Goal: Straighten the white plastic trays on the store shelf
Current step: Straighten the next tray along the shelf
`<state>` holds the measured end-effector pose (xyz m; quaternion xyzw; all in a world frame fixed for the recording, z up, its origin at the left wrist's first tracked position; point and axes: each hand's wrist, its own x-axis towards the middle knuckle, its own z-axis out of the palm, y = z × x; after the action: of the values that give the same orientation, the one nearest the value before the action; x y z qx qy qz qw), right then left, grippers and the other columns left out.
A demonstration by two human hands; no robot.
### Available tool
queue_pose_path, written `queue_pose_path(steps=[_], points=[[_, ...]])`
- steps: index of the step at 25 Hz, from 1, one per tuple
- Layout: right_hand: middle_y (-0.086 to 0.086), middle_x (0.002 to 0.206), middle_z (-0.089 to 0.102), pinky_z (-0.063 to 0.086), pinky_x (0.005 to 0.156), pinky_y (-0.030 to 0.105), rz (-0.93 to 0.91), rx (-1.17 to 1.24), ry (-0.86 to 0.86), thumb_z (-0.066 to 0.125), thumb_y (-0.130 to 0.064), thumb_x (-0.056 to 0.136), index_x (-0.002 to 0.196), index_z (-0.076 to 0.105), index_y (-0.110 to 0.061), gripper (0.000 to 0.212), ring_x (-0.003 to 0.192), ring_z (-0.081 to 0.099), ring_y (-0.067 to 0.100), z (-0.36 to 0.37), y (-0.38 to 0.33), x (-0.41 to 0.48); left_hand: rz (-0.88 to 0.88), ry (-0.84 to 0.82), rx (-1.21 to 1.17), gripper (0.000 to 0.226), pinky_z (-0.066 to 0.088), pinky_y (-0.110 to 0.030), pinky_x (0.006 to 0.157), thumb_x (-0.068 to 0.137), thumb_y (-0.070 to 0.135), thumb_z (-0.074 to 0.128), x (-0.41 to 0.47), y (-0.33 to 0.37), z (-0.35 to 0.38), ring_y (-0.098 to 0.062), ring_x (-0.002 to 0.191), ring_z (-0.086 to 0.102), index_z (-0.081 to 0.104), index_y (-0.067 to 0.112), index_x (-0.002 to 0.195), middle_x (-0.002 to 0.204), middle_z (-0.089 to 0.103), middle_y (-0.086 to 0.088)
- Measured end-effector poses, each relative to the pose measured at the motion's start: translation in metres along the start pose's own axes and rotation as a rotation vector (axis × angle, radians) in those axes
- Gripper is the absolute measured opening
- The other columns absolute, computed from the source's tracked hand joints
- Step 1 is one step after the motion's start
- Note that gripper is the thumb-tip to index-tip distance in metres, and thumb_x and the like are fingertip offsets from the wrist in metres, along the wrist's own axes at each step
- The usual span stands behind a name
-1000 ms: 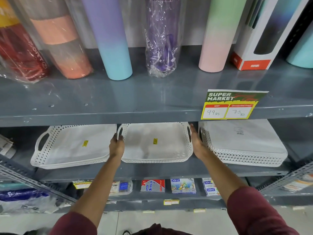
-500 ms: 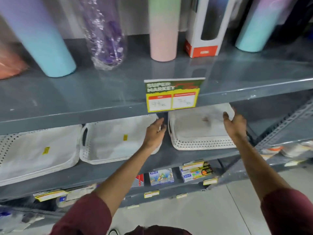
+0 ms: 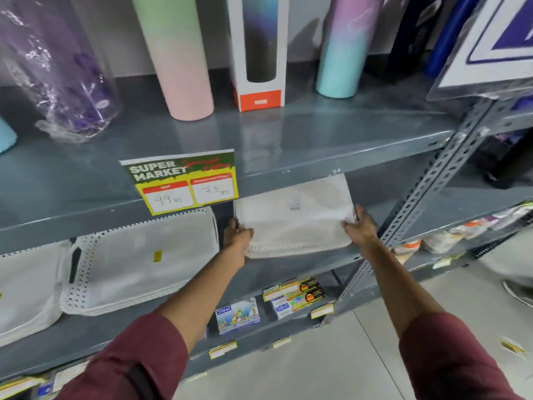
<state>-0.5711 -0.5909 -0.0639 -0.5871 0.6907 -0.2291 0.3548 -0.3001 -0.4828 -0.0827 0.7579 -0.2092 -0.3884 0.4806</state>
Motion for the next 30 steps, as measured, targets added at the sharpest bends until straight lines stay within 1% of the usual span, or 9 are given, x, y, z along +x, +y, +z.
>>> queue_pose_path(steps=[3, 6, 9, 14, 18, 20, 24, 26, 30], points=[[0.011, 0.139, 0.054, 0.048, 0.098, 0.034, -0.072, 0.220, 0.018, 0.051, 0.007, 0.086, 0.147, 0.037, -0.016, 0.066, 0.120, 0.057, 0.028, -0.007, -0.011, -0.002, 0.205, 0.113, -0.032, 0.056, 0.046, -0.025, 0.085, 0.082, -0.006, 0.045, -0.007, 0.021, -0.007, -0.021, 0.102, 0.060, 0.055, 0.026, 0.127, 0.117, 0.065, 0.003], [0.003, 0.112, 0.061, 0.040, 0.100, 0.033, 0.069, 0.547, 0.066, 0.039, -0.014, 0.101, 0.136, 0.046, -0.010, 0.036, 0.088, 0.057, 0.016, -0.015, -0.024, -0.009, 0.112, 0.184, -0.241, 0.025, 0.044, -0.028, 0.081, 0.090, 0.015, 0.046, -0.005, 0.039, -0.015, -0.026, 0.103, 0.064, 0.069, 0.018, 0.099, 0.111, 0.072, -0.005], [0.015, 0.141, 0.052, 0.038, 0.111, 0.045, 0.262, 0.857, -0.112, 0.019, -0.024, 0.101, 0.145, 0.038, -0.007, 0.051, 0.118, 0.058, 0.030, -0.017, -0.016, 0.000, -0.150, 0.072, -0.592, 0.029, 0.051, -0.030, 0.073, 0.092, 0.025, 0.044, 0.001, 0.037, -0.021, -0.026, 0.082, 0.068, 0.067, 0.019, 0.075, 0.072, 0.076, 0.004], [0.018, 0.118, 0.066, 0.044, 0.102, 0.056, 0.386, 1.038, -0.192, 0.029, -0.071, 0.088, 0.127, 0.056, -0.017, 0.072, 0.113, 0.060, 0.039, -0.009, 0.005, 0.004, -0.124, 0.044, -0.453, 0.028, 0.049, -0.036, 0.075, 0.080, 0.030, 0.053, 0.004, 0.026, -0.026, -0.032, 0.090, 0.067, 0.068, 0.012, 0.095, 0.104, 0.073, -0.013], [0.013, 0.144, 0.055, 0.039, 0.105, 0.061, 0.413, 0.900, -0.141, 0.060, -0.087, 0.056, 0.137, 0.054, -0.028, 0.100, 0.131, 0.051, 0.040, 0.015, 0.052, 0.046, -0.080, 0.035, -0.329, 0.020, 0.040, -0.024, 0.060, 0.090, 0.021, 0.045, -0.004, 0.032, -0.030, -0.023, 0.072, 0.055, 0.061, 0.010, 0.093, 0.085, 0.062, -0.008], [0.007, 0.139, 0.056, 0.038, 0.108, 0.050, 0.341, 0.742, 0.022, 0.060, -0.071, 0.073, 0.137, 0.053, -0.023, 0.081, 0.129, 0.051, 0.033, 0.016, 0.047, 0.033, -0.053, 0.012, -0.282, 0.016, 0.036, -0.024, 0.058, 0.090, 0.021, 0.047, -0.006, 0.034, -0.033, -0.019, 0.068, 0.049, 0.060, 0.012, 0.088, 0.078, 0.059, -0.005], [0.010, 0.144, 0.054, 0.037, 0.113, 0.046, -0.364, -0.003, 0.313, 0.048, -0.027, 0.094, 0.136, 0.054, -0.018, 0.044, 0.134, 0.049, 0.031, 0.023, -0.010, -0.030, 0.151, 0.055, -0.268, 0.014, 0.039, -0.024, 0.080, 0.093, 0.012, 0.053, -0.009, 0.037, -0.064, -0.009, 0.079, 0.053, 0.066, 0.014, 0.089, 0.082, 0.063, 0.004], [0.007, 0.146, 0.054, 0.039, 0.114, 0.039, -0.579, -0.084, 0.262, 0.047, -0.024, 0.096, 0.140, 0.050, -0.019, 0.045, 0.134, 0.050, 0.027, 0.040, -0.033, -0.041, 0.256, 0.132, -0.158, 0.021, 0.039, -0.025, 0.084, 0.092, 0.012, 0.054, -0.010, 0.030, -0.102, -0.013, 0.091, 0.057, 0.067, 0.005, 0.107, 0.100, 0.066, -0.001], [0.012, 0.141, 0.058, 0.045, 0.106, 0.036, -0.562, -0.006, -0.038, 0.047, -0.038, 0.099, 0.148, 0.040, -0.019, 0.054, 0.127, 0.057, 0.030, 0.108, -0.087, -0.085, 0.446, 0.432, 0.185, 0.019, 0.047, -0.037, 0.078, 0.086, 0.005, 0.051, -0.006, -0.002, -0.205, -0.030, 0.085, 0.063, 0.068, -0.004, 0.086, 0.088, 0.071, -0.019]])
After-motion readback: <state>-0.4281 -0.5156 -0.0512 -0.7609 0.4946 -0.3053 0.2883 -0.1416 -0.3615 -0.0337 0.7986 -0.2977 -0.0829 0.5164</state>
